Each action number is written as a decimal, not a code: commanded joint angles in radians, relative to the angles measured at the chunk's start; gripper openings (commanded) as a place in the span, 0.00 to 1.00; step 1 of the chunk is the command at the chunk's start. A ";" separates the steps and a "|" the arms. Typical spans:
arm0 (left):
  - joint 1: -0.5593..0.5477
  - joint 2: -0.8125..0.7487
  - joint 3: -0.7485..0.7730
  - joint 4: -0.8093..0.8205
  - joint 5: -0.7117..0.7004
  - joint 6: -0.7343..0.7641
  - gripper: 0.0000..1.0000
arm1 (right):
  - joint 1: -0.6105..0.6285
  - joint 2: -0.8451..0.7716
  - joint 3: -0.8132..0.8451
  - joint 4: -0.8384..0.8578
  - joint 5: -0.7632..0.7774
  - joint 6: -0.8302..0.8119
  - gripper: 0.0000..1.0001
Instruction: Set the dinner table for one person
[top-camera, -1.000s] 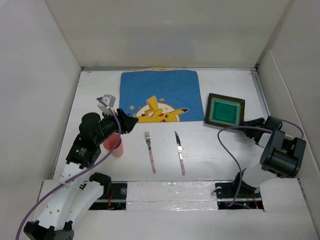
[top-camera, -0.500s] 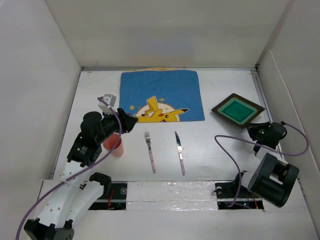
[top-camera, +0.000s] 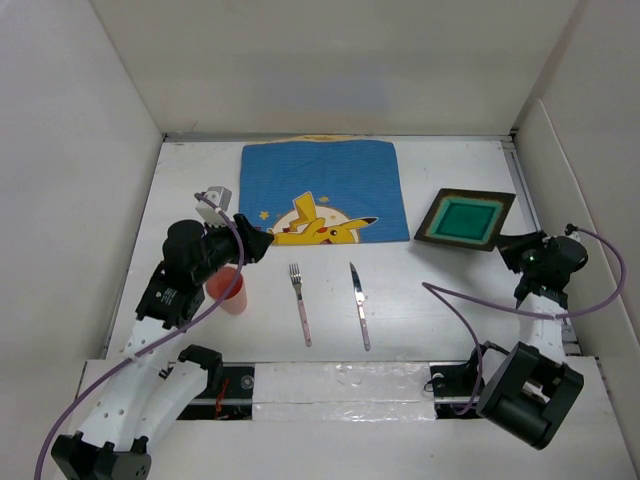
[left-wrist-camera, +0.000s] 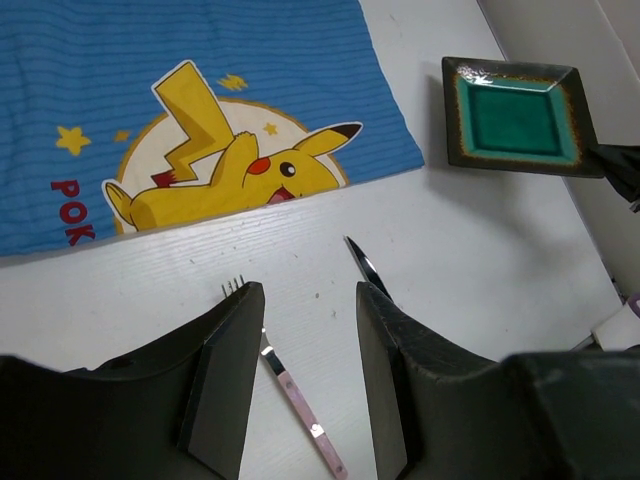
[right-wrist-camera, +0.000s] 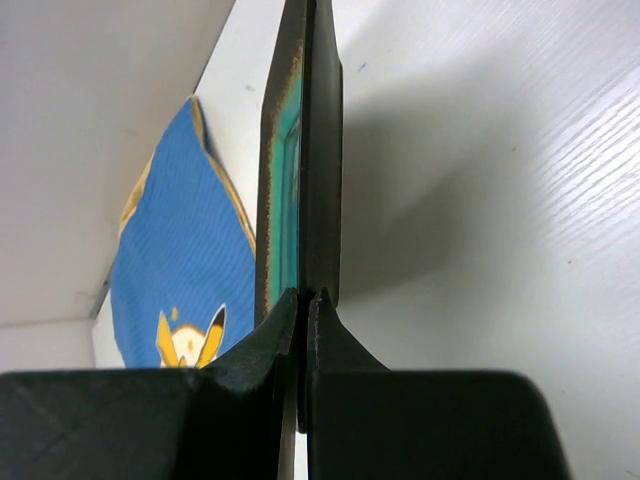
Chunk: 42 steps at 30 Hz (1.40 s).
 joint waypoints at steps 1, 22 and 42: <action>0.004 -0.007 0.006 0.046 0.010 0.009 0.39 | -0.014 -0.010 0.052 0.245 -0.163 0.044 0.00; 0.004 0.008 0.003 0.049 0.030 0.008 0.39 | 0.089 0.053 0.115 0.293 -0.173 0.070 0.00; 0.004 0.024 0.003 0.059 0.057 0.004 0.39 | 0.100 0.344 -0.004 0.130 0.095 -0.223 0.75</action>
